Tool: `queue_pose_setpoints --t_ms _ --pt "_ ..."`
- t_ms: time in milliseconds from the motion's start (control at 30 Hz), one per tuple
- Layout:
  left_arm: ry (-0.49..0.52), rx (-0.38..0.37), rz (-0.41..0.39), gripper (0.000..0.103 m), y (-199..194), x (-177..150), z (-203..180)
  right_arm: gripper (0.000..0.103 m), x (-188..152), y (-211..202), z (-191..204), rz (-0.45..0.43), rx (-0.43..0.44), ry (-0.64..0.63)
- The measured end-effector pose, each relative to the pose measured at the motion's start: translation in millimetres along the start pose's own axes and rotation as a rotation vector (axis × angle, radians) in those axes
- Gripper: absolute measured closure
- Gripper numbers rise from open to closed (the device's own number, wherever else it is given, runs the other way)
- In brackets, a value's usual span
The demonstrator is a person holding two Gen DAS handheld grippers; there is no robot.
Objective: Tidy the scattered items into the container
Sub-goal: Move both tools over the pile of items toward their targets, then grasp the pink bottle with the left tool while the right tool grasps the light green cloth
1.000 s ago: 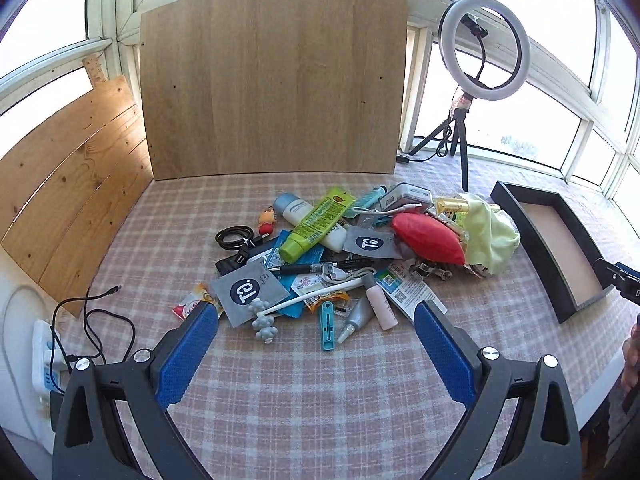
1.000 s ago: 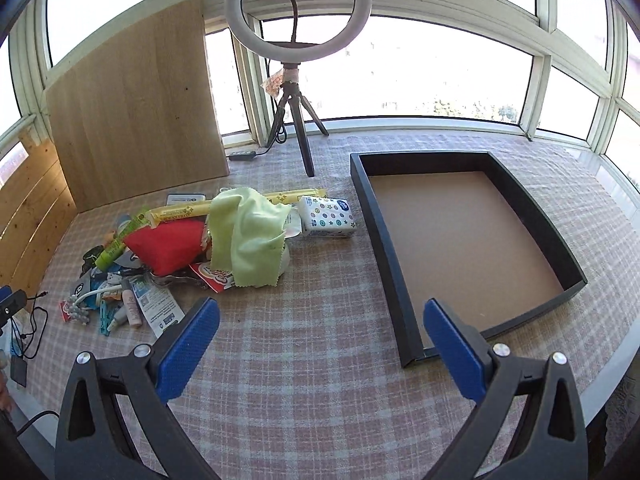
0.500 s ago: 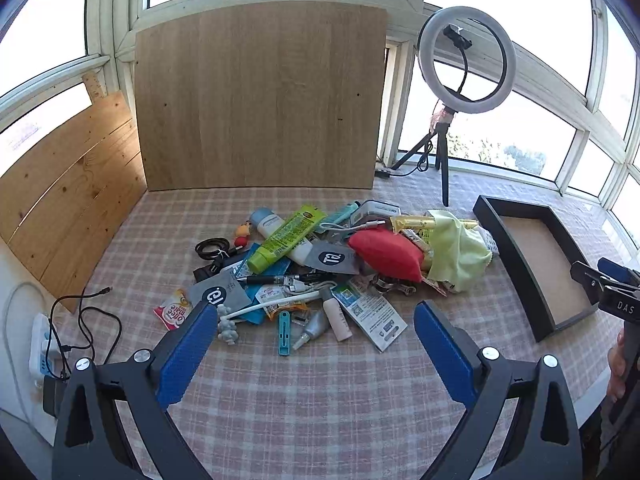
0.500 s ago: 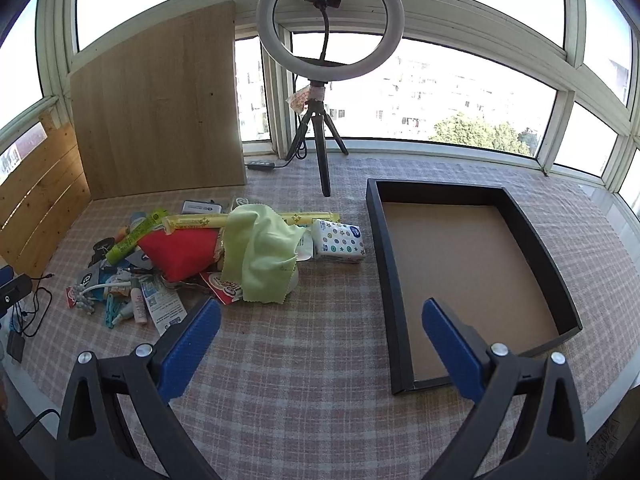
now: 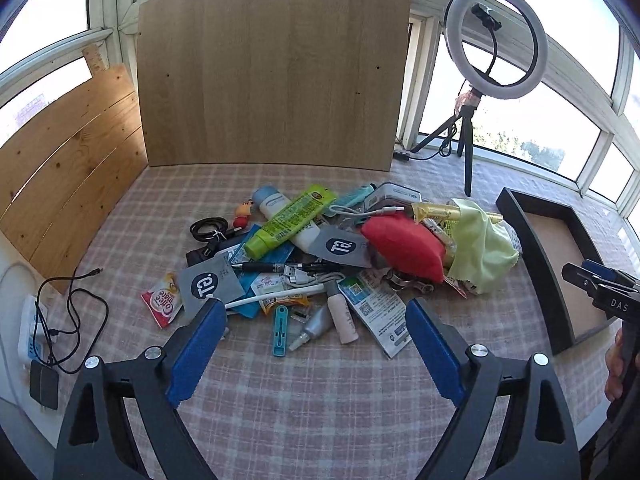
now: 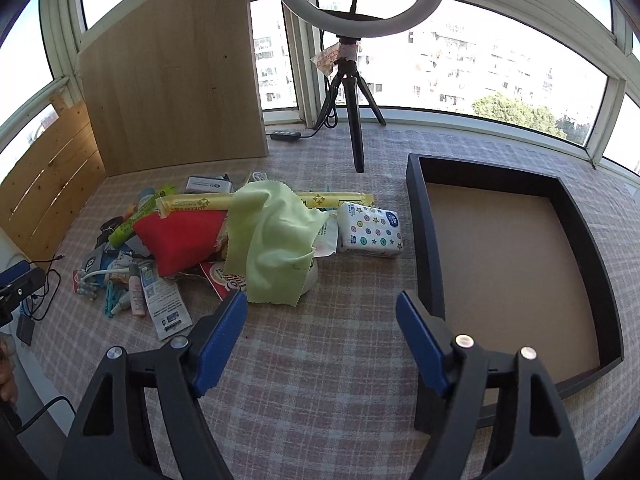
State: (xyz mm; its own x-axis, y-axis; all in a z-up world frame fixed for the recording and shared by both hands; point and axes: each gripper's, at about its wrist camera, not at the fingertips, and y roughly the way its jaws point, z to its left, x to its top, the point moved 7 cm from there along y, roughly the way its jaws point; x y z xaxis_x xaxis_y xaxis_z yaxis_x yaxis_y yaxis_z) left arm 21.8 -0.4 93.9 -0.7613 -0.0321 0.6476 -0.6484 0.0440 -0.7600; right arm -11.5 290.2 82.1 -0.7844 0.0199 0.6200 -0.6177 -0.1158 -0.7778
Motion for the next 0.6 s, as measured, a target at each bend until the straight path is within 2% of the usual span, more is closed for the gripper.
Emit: queue_pose_setpoints --t_ms 67,133,167,267,333,500,600 --pt "0.003 0.002 0.040 0.019 17 -6 -4 0.037 0 14 2 0.025 0.014 -0.002" --pt "0.009 -0.004 0.076 0.030 34 -12 -10 0.041 -1 25 5 0.043 0.035 -0.004" --pt "0.011 -0.004 0.090 0.032 42 -15 -12 0.042 -1 31 7 0.051 0.044 -0.006" --pt "0.017 -0.003 0.136 0.042 64 -22 -17 0.051 -3 45 13 0.078 0.067 -0.013" --pt "0.021 -0.001 0.166 0.056 77 -26 -18 0.053 -3 53 17 0.091 0.082 -0.017" --pt "0.023 0.000 0.215 0.066 102 -31 -18 0.053 0 71 23 0.113 0.100 -0.016" --pt "0.028 0.002 0.229 0.067 110 -33 -19 0.053 3 82 25 0.131 0.105 -0.007"
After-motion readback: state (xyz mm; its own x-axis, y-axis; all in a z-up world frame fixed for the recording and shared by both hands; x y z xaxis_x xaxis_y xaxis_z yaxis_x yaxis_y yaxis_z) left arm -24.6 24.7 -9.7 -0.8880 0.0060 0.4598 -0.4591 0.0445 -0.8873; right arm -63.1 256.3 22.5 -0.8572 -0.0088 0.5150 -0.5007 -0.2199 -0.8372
